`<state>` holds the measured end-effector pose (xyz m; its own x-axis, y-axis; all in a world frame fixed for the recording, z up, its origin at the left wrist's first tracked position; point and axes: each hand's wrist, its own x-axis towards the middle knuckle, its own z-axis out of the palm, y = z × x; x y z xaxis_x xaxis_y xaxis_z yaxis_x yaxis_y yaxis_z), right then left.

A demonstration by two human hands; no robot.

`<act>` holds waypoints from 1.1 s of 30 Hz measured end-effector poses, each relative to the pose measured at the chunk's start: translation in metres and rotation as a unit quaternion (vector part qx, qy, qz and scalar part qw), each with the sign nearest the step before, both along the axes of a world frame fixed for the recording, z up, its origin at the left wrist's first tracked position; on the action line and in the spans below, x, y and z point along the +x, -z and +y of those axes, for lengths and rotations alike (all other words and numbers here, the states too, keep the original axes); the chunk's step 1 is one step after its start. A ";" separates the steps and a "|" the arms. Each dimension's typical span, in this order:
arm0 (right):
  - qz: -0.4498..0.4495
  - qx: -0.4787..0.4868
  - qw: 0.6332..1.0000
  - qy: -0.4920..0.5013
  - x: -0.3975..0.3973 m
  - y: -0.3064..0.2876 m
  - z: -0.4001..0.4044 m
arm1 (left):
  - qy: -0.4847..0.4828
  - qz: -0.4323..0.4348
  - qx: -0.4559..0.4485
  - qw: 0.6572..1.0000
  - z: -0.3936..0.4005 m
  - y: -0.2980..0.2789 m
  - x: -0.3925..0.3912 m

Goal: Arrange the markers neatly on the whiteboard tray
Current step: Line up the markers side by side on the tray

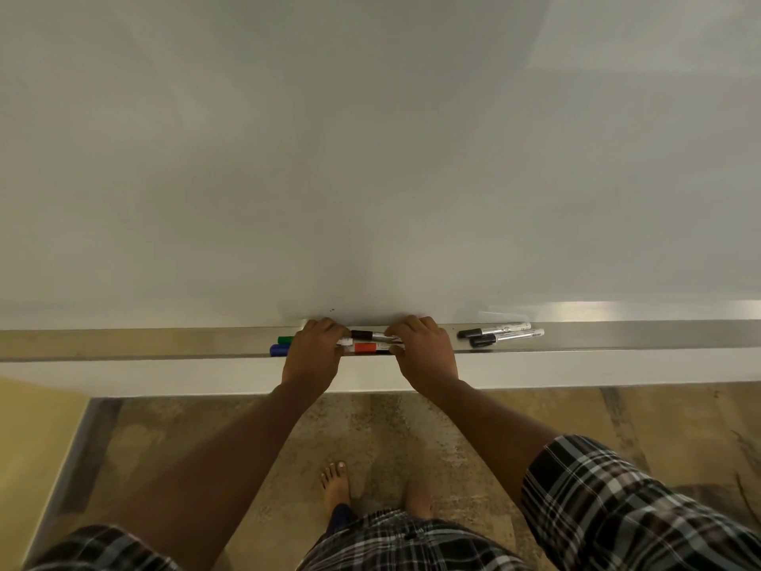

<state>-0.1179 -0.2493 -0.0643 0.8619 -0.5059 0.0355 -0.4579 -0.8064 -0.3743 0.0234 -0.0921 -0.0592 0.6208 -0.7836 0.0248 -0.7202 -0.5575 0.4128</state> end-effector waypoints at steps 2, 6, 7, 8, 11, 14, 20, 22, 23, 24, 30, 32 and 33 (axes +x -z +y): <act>0.004 -0.006 1.000 -0.014 -0.001 0.000 -0.001 | -0.004 0.004 -0.003 1.000 0.000 0.001 0.002; 0.027 -0.023 0.999 -0.036 -0.003 0.001 -0.004 | 0.006 -0.013 0.011 1.000 0.001 0.002 0.005; 0.029 -0.023 0.999 -0.037 -0.003 0.001 -0.005 | 0.007 -0.019 0.016 1.000 0.001 0.002 0.005; 0.031 -0.024 0.998 -0.040 -0.004 0.002 -0.004 | 0.005 -0.021 0.021 1.000 0.001 0.002 0.005; 0.032 -0.024 0.998 -0.043 -0.004 0.002 -0.004 | -0.010 -0.018 0.032 0.999 0.001 0.001 0.005; 0.030 -0.017 0.999 -0.041 -0.004 0.001 -0.003 | -0.018 -0.025 0.039 0.999 0.002 0.002 0.005; 0.043 -0.009 0.998 -0.039 0.000 -0.004 0.002 | -0.022 -0.032 0.051 0.998 0.002 0.004 0.006; 0.048 -0.011 0.998 -0.039 0.001 -0.005 0.004 | -0.021 -0.034 0.051 0.998 0.002 0.003 0.006; 0.052 -0.014 0.998 -0.041 0.001 -0.006 0.005 | -0.021 -0.032 0.050 0.998 0.002 0.002 0.005; 0.057 -0.014 0.997 -0.042 0.001 -0.006 0.006 | -0.021 -0.031 0.048 0.998 0.002 0.002 0.005; 0.068 -0.021 0.997 -0.042 0.007 -0.004 0.009 | -0.026 -0.030 0.048 0.998 0.003 0.003 0.007; 0.064 -0.021 0.997 -0.040 0.008 -0.003 0.009 | -0.028 -0.030 0.048 0.998 0.004 0.003 0.007; 0.061 -0.020 0.997 -0.039 0.008 -0.003 0.009 | -0.027 -0.031 0.047 0.998 0.004 0.003 0.006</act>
